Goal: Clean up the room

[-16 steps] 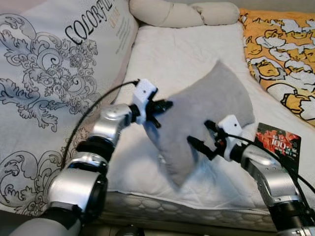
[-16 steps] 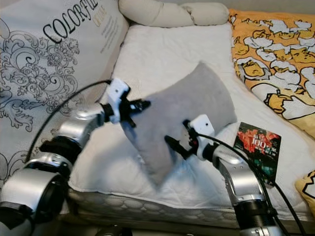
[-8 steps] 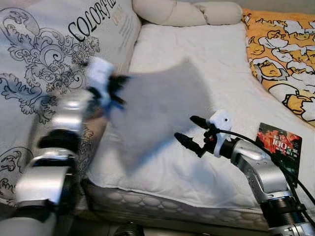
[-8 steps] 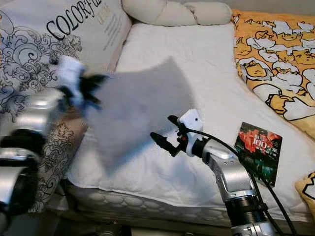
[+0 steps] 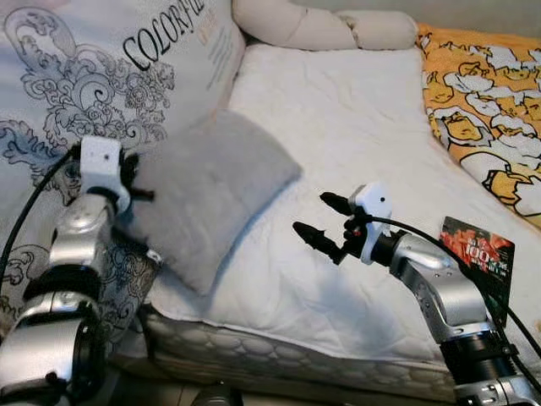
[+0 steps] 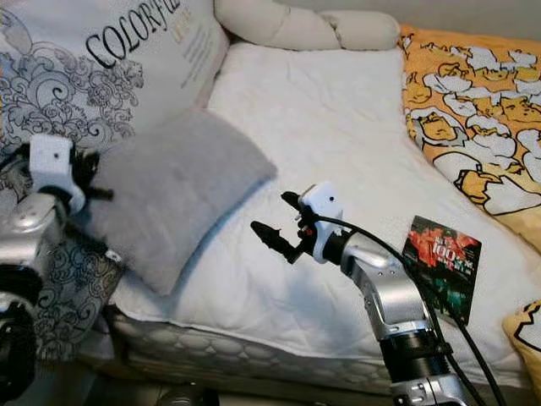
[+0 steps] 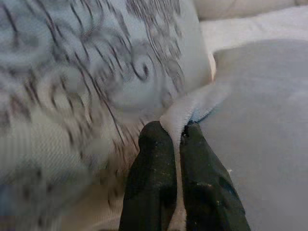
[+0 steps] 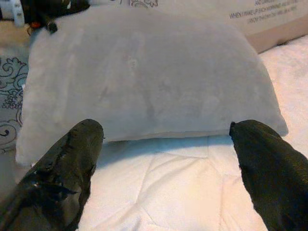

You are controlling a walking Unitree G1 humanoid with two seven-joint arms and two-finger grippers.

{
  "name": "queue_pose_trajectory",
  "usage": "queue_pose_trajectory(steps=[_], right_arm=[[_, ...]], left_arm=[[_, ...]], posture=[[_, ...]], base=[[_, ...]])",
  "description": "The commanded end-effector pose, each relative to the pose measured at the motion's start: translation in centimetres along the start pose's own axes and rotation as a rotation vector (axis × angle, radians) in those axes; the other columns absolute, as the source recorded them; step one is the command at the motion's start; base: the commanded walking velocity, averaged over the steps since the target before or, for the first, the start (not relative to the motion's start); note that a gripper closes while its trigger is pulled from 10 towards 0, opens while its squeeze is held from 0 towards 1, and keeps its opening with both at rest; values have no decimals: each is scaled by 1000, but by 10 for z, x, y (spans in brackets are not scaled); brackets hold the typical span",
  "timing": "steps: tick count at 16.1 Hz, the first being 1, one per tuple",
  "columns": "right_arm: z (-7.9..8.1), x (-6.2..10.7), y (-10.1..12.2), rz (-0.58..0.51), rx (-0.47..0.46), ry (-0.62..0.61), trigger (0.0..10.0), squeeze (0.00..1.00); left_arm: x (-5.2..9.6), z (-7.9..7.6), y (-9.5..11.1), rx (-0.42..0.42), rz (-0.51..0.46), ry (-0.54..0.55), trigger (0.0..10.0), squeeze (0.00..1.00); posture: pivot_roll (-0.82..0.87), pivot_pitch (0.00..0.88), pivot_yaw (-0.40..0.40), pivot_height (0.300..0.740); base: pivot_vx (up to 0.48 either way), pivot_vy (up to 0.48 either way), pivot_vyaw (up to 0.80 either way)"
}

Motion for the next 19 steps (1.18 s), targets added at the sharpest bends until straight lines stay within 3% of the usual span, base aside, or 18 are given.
queue_pose_trajectory(steps=[1, 2, 3, 4, 6, 8, 10, 11, 12, 13, 14, 16, 19], right_arm=[[-1, 0, 2, -7, 3, -7, 10000, 0], [-1, 0, 2, -7, 3, -8, 10000, 0], [-2, 0, 1, -6, 1, -10, 10000, 0], [-2, 0, 1, -5, 0, -11, 10000, 0], [-2, -1, 1, -7, 0, -15, 10000, 0], [-3, -2, 3, -10, 3, -15, 10000, 0], [-4, -2, 5, -12, 7, -16, 10000, 0], [-4, -2, 5, -13, 9, -16, 10000, 0], [-4, -3, 5, -13, 12, -16, 10000, 0], [-4, -3, 6, -15, 12, -15, 10000, 0], [-3, -4, 6, -17, 12, -13, 10000, 0], [-3, -4, 6, -17, 12, -10, 10000, 0], [-4, -1, 6, -19, 10, -21, 10000, 0]], left_arm=[[2, -8, -5, -30, 50, -83, 0, 0], [4, -13, -12, -40, 88, -125, 0, 0], [13, -27, -32, -61, 188, -227, 0, 0], [19, -34, -43, -34, 255, -278, 0, 0], [27, -40, -55, -1, 335, -307, 0, 0], [30, -29, -64, -6, 382, -248, 0, 0], [30, -14, -60, -27, 366, -180, 0, 0], [29, -8, -53, -60, 335, -157, 1059, 0], [27, 0, -47, -87, 321, -104, 6471, 0], [24, 0, -31, -80, 245, -114, 10000, 502], [22, 1, -20, -77, 185, -110, 10000, 1000], [22, 3, -6, -88, 125, -85, 10000, 1000], [30, 9, 14, 15, 14, -8, 10000, 1000]], posture=[[29, 0, 37, 740], [29, 0, 37, 740], [31, 0, 36, 740], [32, 0, 37, 740], [34, 0, 36, 740], [34, 0, 36, 740], [34, 0, 34, 740], [35, 0, 32, 740], [35, 0, 31, 740], [37, 0, 29, 740], [38, 0, 29, 740], [38, 0, 30, 740], [33, 0, 33, 740]], base=[[0, 0, 0], [0, 0, 0], [0, 0, 0], [0, 0, 0], [0, 0, 0], [0, 0, 0], [0, 0, 0], [0, 0, 0], [0, 0, 0], [0, 0, 0], [0, 0, 0], [0, 0, 0], [0, 0, 0]])
Point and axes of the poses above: a point about 5 cm out from each wrist's last joint towards the gripper, its own x axis pointing back from the gripper into the wrist, its own y axis along the axis of the wrist's last joint, z = x × y, the point moved 5 cm from there along -x, pointing out of the wrist towards the gripper, and after that the axes turned 4 degrees about x, right-handed, at the moved point
